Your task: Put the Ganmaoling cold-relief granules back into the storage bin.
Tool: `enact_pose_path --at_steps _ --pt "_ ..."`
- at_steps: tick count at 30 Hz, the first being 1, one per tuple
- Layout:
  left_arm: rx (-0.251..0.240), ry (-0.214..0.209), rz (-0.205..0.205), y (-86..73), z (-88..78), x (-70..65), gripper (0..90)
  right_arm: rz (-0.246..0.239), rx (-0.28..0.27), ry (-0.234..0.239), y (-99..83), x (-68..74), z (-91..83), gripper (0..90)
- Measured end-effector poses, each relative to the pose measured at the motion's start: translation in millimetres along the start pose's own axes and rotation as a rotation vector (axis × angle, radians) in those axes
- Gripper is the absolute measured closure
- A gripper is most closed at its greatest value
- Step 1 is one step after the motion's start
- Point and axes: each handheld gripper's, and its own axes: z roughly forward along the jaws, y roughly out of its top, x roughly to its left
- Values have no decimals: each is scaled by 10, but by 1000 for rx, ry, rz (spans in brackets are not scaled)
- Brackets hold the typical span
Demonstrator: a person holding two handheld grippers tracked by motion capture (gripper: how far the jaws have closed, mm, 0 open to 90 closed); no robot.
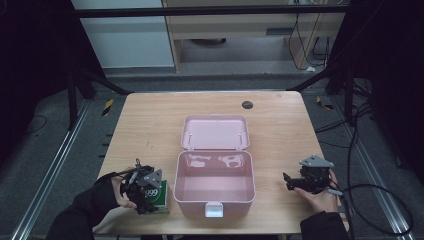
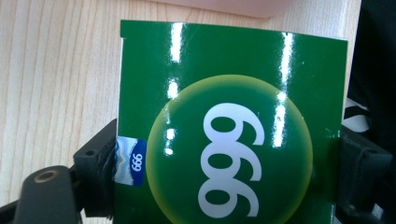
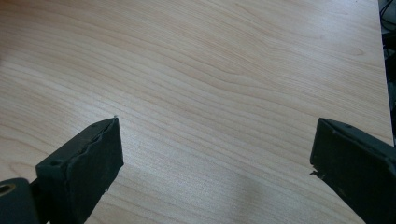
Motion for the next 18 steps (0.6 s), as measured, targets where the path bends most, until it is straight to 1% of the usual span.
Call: enact_pose_path --at_steps 1,2,3,4,6,7,9,11,12,14,15,18 --pt "-6 -8 -9 -1 -8 -4 145 0 0 0 0 -1 -1 29" --pt "-3 -14 -5 -1 -34 1 146 -1 -1 1 1 -3 -3 29" --pt "-13 -16 -10 -5 -55 -3 146 0 -3 1 0 -3 -3 29" --pt "-29 -11 -19 -10 -117 -12 147 2 -2 2 1 -3 -6 29" --pt "-42 -3 -30 -14 -207 -20 147 4 -3 3 0 -3 -7 30" --pt "-42 -3 -30 -14 -207 -20 147 2 -3 3 0 -4 -5 30" --pt "-36 20 -23 -9 -370 -31 147 3 -2 3 0 -3 -4 30" --pt "-42 36 -28 -5 -470 -45 147 3 -2 3 0 -4 -5 30" --pt "-49 39 -33 -5 -503 -49 147 5 -3 3 0 -3 -6 30" --pt "-54 51 -27 -1 -595 -51 147 6 -4 2 0 -5 -7 30" --pt "-62 54 -37 0 -642 -57 147 7 -5 1 -1 -5 -7 30" --pt "-75 63 -42 11 -745 -62 147 8 -4 2 -1 -3 -7 30"
